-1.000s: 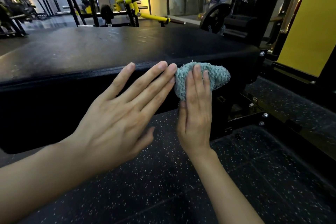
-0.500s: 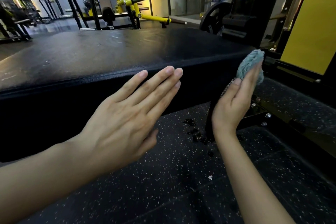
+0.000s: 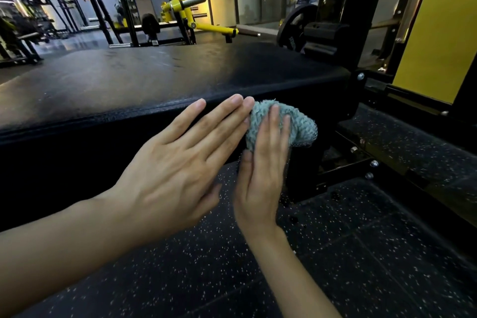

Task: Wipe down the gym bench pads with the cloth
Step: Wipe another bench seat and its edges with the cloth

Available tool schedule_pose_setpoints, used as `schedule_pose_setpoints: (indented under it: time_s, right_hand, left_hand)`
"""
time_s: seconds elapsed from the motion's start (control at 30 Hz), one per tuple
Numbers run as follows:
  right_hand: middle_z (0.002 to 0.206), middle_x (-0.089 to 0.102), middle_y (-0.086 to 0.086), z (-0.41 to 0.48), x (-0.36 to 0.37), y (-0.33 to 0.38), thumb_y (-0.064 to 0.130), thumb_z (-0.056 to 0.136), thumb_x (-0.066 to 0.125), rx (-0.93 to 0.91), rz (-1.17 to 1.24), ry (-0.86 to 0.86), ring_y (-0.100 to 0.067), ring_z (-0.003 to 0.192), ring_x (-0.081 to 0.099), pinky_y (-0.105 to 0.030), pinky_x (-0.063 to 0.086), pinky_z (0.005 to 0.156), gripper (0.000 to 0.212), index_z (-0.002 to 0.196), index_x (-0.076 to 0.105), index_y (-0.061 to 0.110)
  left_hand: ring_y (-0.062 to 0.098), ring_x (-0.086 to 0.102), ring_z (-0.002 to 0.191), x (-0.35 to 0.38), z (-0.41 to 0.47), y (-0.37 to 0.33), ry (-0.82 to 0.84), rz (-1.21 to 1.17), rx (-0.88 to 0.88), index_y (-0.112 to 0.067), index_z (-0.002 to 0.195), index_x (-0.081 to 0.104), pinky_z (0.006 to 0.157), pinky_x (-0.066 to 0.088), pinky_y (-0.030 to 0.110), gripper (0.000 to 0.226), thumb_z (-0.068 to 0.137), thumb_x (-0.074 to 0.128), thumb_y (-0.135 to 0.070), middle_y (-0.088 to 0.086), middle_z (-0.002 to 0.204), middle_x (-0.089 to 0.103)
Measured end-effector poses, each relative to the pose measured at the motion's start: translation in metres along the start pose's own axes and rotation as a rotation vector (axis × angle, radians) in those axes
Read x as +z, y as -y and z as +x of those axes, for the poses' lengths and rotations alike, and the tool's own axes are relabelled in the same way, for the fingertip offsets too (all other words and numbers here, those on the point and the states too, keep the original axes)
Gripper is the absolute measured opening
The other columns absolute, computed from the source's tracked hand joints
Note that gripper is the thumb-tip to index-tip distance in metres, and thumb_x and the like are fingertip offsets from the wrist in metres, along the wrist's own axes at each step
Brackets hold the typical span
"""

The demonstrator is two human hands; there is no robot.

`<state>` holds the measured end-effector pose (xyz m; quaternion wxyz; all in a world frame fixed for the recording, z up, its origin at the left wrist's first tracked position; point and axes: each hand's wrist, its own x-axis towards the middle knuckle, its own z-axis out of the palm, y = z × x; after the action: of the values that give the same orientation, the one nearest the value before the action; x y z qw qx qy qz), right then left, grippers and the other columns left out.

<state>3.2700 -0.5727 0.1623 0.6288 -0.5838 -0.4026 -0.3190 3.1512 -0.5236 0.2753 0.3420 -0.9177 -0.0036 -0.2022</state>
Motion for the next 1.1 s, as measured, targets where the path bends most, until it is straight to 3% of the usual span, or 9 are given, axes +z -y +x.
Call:
schedule_pose_setpoints:
  time_s: [0.13, 0.23, 0.4, 0.53, 0.63, 0.77, 0.93, 1.1]
  right_hand:
    - [0.16, 0.017, -0.006, 0.017, -0.008, -0.018, 0.016, 0.105, 0.028, 0.044, -0.041, -0.055, -0.028, 0.152, 0.009, -0.04, 0.011, 0.123, 0.051, 0.152, 0.014, 0.006]
    - [0.161, 0.016, -0.013, 0.034, -0.016, -0.032, 0.011, 0.104, 0.03, 0.111, -0.034, -0.126, -0.031, 0.152, 0.011, -0.037, 0.01, 0.124, 0.051, 0.152, 0.014, 0.004]
    - [0.16, 0.022, -0.02, 0.07, -0.034, -0.059, 0.009, 0.106, 0.03, 0.199, -0.06, -0.213, -0.031, 0.15, 0.017, -0.046, 0.018, 0.123, 0.048, 0.152, 0.02, -0.001]
    - [0.159, 0.029, -0.013, 0.095, -0.048, -0.072, 0.014, 0.107, 0.03, 0.344, -0.017, -0.282, -0.011, 0.144, 0.026, -0.008, 0.02, 0.112, 0.047, 0.152, 0.027, 0.001]
    - [0.157, 0.033, -0.01, 0.089, -0.049, -0.067, 0.017, 0.106, 0.031, 0.391, -0.013, -0.266, -0.011, 0.142, 0.03, -0.003, 0.02, 0.108, 0.048, 0.152, 0.029, 0.003]
    - [0.157, 0.034, -0.012, 0.073, -0.049, -0.056, 0.015, 0.106, 0.033, 0.363, -0.094, -0.246, -0.019, 0.145, 0.031, -0.004, 0.02, 0.108, 0.047, 0.151, 0.031, 0.001]
    - [0.154, 0.039, -0.01, 0.06, -0.048, -0.021, 0.011, 0.106, 0.036, 0.272, -0.115, -0.204, -0.014, 0.144, 0.033, -0.013, 0.024, 0.114, 0.042, 0.147, 0.039, 0.002]
    - [0.148, 0.046, -0.013, 0.072, -0.033, 0.036, 0.006, 0.105, 0.036, 0.083, -0.143, -0.05, -0.023, 0.142, 0.039, -0.032, 0.032, 0.117, 0.039, 0.143, 0.045, -0.001]
  left_hand:
    - [0.025, 0.012, 0.152, 0.0, 0.004, -0.001, 0.004, 0.008, 0.01, 0.001, 0.153, 0.025, 0.124, 0.005, 0.042, 0.088, 0.078, 0.053, -0.034, 0.014, 0.164, 0.015]
    - [0.025, 0.013, 0.152, 0.001, 0.007, -0.002, 0.002, 0.005, 0.012, 0.001, 0.152, 0.026, 0.124, 0.005, 0.042, 0.087, 0.077, 0.054, -0.034, 0.014, 0.163, 0.016]
    - [0.025, 0.012, 0.152, 0.002, 0.008, -0.002, -0.011, 0.007, 0.013, 0.001, 0.153, 0.025, 0.124, 0.003, 0.043, 0.086, 0.079, 0.053, -0.032, 0.014, 0.164, 0.015]
    - [0.026, 0.011, 0.152, 0.003, 0.008, -0.002, -0.022, 0.008, 0.022, 0.002, 0.153, 0.024, 0.124, 0.002, 0.044, 0.083, 0.08, 0.048, -0.032, 0.015, 0.164, 0.014]
    - [0.026, 0.011, 0.152, 0.004, 0.004, 0.001, -0.034, 0.016, 0.026, 0.002, 0.152, 0.025, 0.124, 0.001, 0.045, 0.08, 0.082, 0.042, -0.032, 0.015, 0.163, 0.015]
    - [0.025, 0.012, 0.152, 0.002, -0.005, 0.005, -0.038, 0.022, 0.025, 0.002, 0.152, 0.028, 0.124, 0.0, 0.045, 0.077, 0.084, 0.037, -0.033, 0.016, 0.163, 0.017]
    - [0.025, 0.013, 0.152, -0.004, -0.016, 0.018, -0.07, -0.011, 0.012, 0.002, 0.151, 0.031, 0.123, 0.0, 0.046, 0.075, 0.085, 0.039, -0.033, 0.015, 0.162, 0.018]
    - [0.026, 0.011, 0.152, -0.017, -0.026, 0.037, -0.099, -0.047, -0.002, 0.002, 0.151, 0.029, 0.123, 0.001, 0.049, 0.076, 0.085, 0.039, -0.034, 0.015, 0.163, 0.016]
